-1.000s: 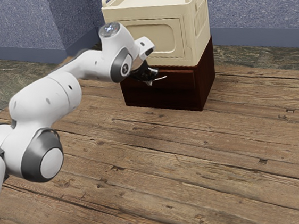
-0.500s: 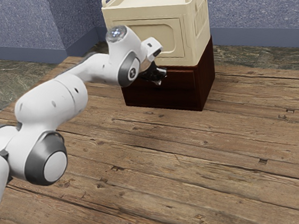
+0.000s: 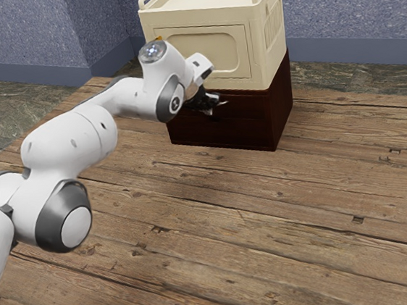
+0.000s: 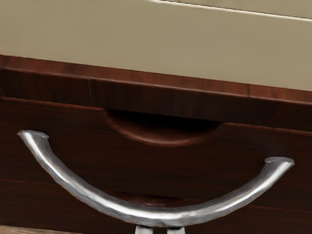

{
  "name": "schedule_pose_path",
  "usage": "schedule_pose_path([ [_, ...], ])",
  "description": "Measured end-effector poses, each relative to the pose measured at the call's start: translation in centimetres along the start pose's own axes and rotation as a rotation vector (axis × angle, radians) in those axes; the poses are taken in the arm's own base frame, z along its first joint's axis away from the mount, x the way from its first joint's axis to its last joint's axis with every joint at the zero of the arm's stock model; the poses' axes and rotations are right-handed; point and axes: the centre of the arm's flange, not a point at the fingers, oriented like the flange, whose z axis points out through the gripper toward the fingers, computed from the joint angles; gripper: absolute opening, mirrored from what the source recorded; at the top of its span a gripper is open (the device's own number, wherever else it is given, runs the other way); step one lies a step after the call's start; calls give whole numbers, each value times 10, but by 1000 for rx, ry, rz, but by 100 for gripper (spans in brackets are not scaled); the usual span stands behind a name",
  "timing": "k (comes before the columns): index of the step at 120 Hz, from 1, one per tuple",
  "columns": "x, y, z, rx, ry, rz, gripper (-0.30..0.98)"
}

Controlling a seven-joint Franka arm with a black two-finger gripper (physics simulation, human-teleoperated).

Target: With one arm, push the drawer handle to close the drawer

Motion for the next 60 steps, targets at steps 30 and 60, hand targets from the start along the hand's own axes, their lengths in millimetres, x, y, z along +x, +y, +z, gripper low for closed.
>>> schedule_pose_path([
  [30,1,-23,-6,39,-5,-26,-10],
  [60,-18,-48,-235,22,-216,-78,-9],
])
